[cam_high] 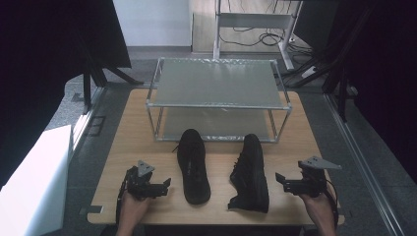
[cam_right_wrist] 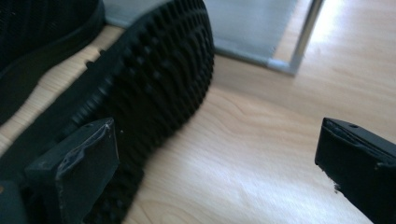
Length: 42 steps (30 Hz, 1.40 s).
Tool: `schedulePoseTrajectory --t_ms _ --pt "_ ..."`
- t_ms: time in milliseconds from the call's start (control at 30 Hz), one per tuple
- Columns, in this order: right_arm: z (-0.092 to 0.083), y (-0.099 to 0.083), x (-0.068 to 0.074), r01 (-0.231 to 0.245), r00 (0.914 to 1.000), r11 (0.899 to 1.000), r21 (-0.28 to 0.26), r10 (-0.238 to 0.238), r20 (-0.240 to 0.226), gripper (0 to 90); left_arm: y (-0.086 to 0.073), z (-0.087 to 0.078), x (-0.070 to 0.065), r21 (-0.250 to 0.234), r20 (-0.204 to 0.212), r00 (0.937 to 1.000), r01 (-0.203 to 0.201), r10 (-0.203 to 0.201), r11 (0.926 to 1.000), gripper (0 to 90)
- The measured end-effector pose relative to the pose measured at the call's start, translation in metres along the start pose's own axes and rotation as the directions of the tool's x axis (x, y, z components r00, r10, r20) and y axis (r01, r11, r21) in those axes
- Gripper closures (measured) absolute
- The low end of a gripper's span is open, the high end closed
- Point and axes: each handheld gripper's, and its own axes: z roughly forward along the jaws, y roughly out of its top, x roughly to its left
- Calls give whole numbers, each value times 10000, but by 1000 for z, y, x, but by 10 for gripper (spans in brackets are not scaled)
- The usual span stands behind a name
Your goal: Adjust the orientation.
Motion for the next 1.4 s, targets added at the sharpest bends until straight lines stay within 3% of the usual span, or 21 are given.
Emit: schedulePoseTrajectory --t_ms 333,567,767,933,1400 --pt "23 30 26 512 9986 9982 320 -517 139 0 0 1 0 37 28 10000 -8 8 10000 0" --pt "37 33 27 453 9982 9982 399 -468 366 0 0 1 0 72 55 10000 -5 4 10000 0" --pt "37 30 21 180 9996 9989 426 -189 212 0 0 1 -1 102 77 10000 -63 62 9999 0" --pt "32 24 11 -336 9994 9991 248 333 128 0 0 1 -1 117 80 9999 -65 64 9999 0" --pt "12 8 -16 -1072 9905 9942 83 1061 874 13 0 4 -2 267 66 9999 -159 157 9995 0"
